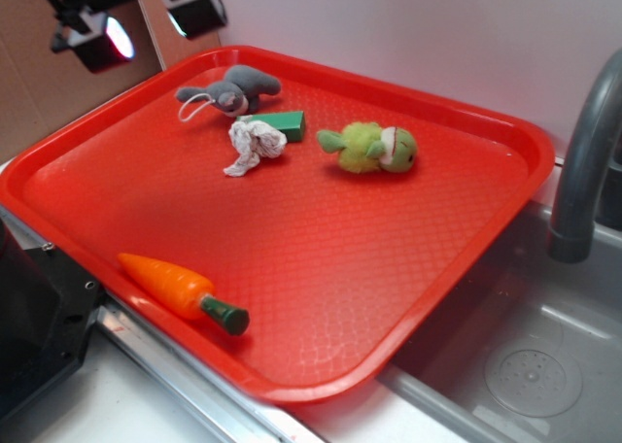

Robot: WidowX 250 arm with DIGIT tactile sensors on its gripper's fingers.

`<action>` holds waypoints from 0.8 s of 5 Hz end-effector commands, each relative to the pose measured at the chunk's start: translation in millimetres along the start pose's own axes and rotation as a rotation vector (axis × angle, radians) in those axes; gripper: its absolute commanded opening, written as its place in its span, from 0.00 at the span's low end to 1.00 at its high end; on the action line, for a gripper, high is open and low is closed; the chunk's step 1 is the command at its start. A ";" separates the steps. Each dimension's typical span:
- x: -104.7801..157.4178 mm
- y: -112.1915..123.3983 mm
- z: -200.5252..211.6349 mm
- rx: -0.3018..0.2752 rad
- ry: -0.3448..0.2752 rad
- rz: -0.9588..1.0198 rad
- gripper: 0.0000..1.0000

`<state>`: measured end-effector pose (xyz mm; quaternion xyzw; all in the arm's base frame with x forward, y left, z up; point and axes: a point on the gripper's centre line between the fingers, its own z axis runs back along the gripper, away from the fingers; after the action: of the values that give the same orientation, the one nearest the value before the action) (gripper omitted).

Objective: Grab the white paper.

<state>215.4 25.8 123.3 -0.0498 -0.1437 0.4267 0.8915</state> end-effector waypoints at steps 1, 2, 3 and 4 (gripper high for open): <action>8.2 -23.9 -55.1 0.001 0.007 -0.041 1.00; 1.7 -28.2 -81.7 0.019 0.063 -0.097 1.00; -3.4 -31.3 -97.9 0.007 0.105 -0.140 1.00; -5.8 -33.7 -100.0 0.014 0.098 -0.147 1.00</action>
<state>257.3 6.3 24.1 -0.0455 -0.0788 0.3648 0.9266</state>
